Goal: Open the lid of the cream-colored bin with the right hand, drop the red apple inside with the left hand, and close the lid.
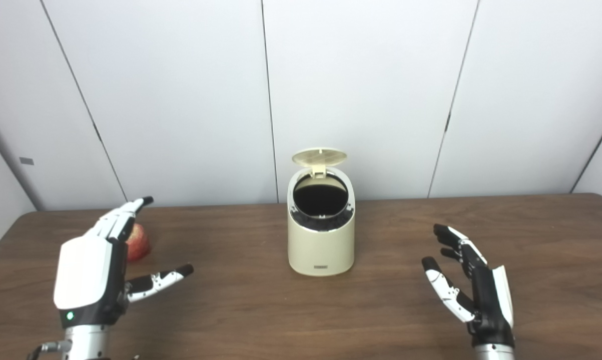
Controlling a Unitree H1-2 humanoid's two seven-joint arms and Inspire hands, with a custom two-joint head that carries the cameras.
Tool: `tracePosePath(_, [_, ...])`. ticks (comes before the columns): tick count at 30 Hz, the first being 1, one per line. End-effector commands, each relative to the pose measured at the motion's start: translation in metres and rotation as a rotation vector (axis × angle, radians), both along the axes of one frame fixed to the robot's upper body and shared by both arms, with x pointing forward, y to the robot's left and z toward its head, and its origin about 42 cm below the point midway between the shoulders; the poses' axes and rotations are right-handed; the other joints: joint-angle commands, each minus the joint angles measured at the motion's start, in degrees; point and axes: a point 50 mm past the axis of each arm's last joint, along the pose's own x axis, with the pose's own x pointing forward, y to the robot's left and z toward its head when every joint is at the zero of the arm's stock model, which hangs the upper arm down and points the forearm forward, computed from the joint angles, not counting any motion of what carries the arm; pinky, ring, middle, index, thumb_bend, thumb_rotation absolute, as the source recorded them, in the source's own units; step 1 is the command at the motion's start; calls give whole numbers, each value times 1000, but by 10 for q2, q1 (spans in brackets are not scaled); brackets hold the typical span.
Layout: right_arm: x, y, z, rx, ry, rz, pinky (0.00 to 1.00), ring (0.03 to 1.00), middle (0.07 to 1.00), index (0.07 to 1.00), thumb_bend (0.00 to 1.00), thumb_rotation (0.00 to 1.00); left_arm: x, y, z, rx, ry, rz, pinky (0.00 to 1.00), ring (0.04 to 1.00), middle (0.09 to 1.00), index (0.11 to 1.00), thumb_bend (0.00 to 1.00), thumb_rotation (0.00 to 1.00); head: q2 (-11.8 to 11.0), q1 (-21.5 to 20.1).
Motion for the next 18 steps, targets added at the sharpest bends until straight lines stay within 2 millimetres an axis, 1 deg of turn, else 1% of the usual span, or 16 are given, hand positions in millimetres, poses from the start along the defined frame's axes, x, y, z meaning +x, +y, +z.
tracePosePath(1, [-3, 1, 1, 5, -32, 0, 738, 801, 792, 770, 228, 537, 11, 13, 29, 59, -23, 18, 629, 798, 837, 859, 1000, 416, 1, -1])
tracePosePath(2, [-4, 1, 1, 13, -31, -2, 738, 801, 792, 769, 229, 533, 14, 17, 34, 76, 0, 20, 635, 800, 835, 860, 1000, 416, 1, -1])
tracePosePath(3, [-4, 2, 1, 19, -29, -2, 738, 801, 792, 768, 227, 514, 17, 21, 38, 96, 26, 26, 664, 816, 840, 869, 1000, 420, 0, 3])
tracePosePath(4, [-4, 2, 1, 19, -27, -3, 743, 803, 793, 770, 228, 501, 20, 23, 40, 111, 44, 33, 720, 842, 842, 886, 1000, 438, 0, 5])
tracePosePath(5, [-4, 1, 1, 12, -27, -4, 743, 804, 793, 771, 229, 499, 23, 26, 42, 125, 52, 38, 741, 849, 836, 891, 1000, 454, -1, 6])
tracePosePath(7, [-3, 0, 1, -3, -24, -7, 737, 801, 792, 771, 228, 540, 27, 30, 43, 141, 45, 43, 792, 865, 855, 888, 1000, 477, -2, 8])
tracePosePath(8, [-3, 0, 0, -8, -22, -7, 736, 800, 792, 771, 228, 549, 30, 32, 43, 148, 43, 51, 800, 868, 858, 887, 1000, 478, -5, 12])
tracePosePath(10, [-2, -2, -1, -12, -23, -3, 735, 801, 795, 774, 221, 539, 35, 36, 43, 156, 50, 70, 893, 898, 876, 891, 1000, 521, -6, 13])
tracePosePath(11, [-2, -2, 0, -8, -21, -3, 733, 801, 795, 774, 219, 530, 38, 39, 41, 156, 59, 82, 923, 908, 881, 892, 1000, 531, -7, 14])
tracePosePath(12, [-2, -2, 0, -2, -20, -2, 727, 797, 793, 771, 214, 513, 41, 42, 39, 154, 68, 89, 928, 907, 879, 890, 1000, 542, -7, 16])
tracePosePath(16, [-2, -4, 0, 1, -9, -4, 722, 795, 792, 771, 206, 441, 51, 51, 30, 128, 121, 100, 905, 892, 869, 889, 1000, 522, -9, 19])
tracePosePath(17, [-3, -5, 0, -6, -9, -4, 722, 795, 792, 771, 206, 432, 53, 53, 28, 108, 156, 108, 905, 892, 870, 892, 1000, 524, -9, 19])
tracePosePath(18, [-3, -5, 0, -11, -9, -4, 722, 795, 793, 774, 207, 452, 54, 53, 26, 95, 179, 112, 931, 910, 891, 914, 1000, 545, -9, 19])
